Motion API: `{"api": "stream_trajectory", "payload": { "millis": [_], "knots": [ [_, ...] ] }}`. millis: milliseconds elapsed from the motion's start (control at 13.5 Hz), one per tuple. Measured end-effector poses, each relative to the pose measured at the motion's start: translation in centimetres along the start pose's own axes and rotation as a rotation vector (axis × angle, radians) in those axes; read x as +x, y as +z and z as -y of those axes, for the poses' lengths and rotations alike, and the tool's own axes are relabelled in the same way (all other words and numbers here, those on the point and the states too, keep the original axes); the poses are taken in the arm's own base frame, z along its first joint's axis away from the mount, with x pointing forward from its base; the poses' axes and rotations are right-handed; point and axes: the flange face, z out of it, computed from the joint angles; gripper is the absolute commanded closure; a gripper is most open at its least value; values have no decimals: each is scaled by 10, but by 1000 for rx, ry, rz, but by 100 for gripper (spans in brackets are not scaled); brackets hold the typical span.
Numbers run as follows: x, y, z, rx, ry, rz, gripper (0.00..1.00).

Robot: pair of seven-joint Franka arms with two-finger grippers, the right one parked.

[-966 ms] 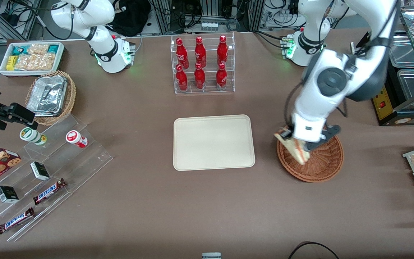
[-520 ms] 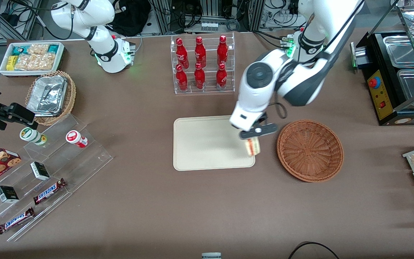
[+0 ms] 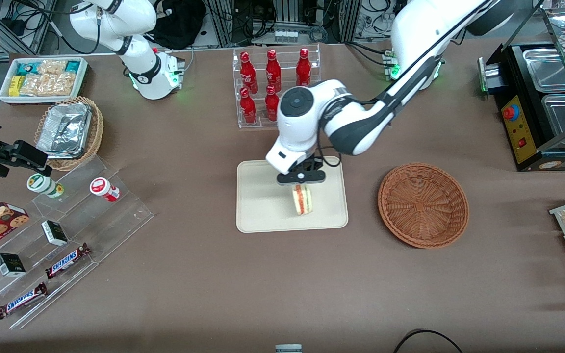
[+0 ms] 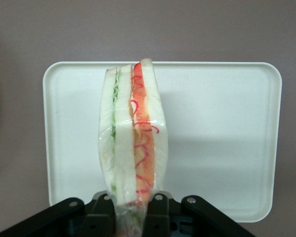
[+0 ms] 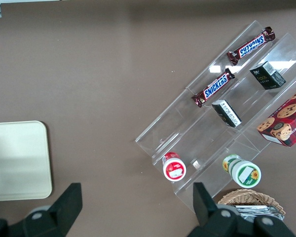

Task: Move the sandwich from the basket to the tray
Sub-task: 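Lift the sandwich and carry it with the left gripper over the cream tray, then lower the sandwich onto the tray and open the left gripper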

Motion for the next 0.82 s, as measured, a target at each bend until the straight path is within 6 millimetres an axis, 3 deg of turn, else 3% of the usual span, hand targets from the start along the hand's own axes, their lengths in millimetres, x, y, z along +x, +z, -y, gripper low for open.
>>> {"api": "stream_trajectory", "payload": {
  "millis": [520, 818],
  "knots": [
    [-6, 70, -21, 26, 32, -4, 86],
    [-17, 81, -32, 12, 49, 2, 85]
  ]
}}
